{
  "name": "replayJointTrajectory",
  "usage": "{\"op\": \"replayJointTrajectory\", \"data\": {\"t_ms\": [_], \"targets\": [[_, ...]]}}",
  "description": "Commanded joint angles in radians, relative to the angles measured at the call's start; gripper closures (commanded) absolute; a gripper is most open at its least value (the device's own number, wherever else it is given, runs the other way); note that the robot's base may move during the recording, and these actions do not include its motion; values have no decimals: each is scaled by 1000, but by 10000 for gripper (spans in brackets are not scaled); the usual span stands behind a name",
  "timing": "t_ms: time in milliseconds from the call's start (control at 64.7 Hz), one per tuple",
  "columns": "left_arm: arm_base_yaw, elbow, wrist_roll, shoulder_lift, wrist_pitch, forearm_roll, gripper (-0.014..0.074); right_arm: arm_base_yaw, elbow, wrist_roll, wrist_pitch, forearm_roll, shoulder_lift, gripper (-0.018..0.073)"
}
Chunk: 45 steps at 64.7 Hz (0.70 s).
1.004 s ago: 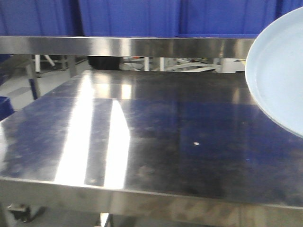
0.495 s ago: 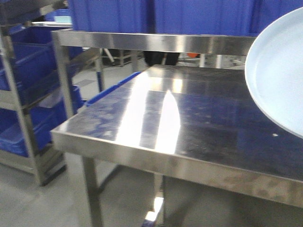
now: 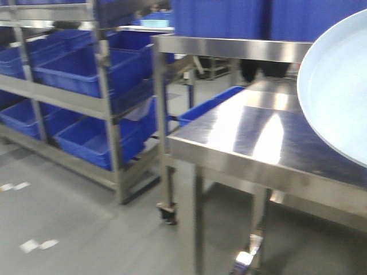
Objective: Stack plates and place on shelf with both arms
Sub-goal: 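Drive the base to the shelf rack while holding the plates in the right gripper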
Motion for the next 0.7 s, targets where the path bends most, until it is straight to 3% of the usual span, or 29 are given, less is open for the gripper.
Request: {"op": "replayJointTrajectory", "data": {"t_ms": [0,680], "targets": [[-6,-28,-4,-3,-54,16,500,-7,-32,-4,-96,-1,-1,503],[-6,-28,-4,-3,-54,16,500,-7,-32,-4,-96,-1,-1,503]]}}
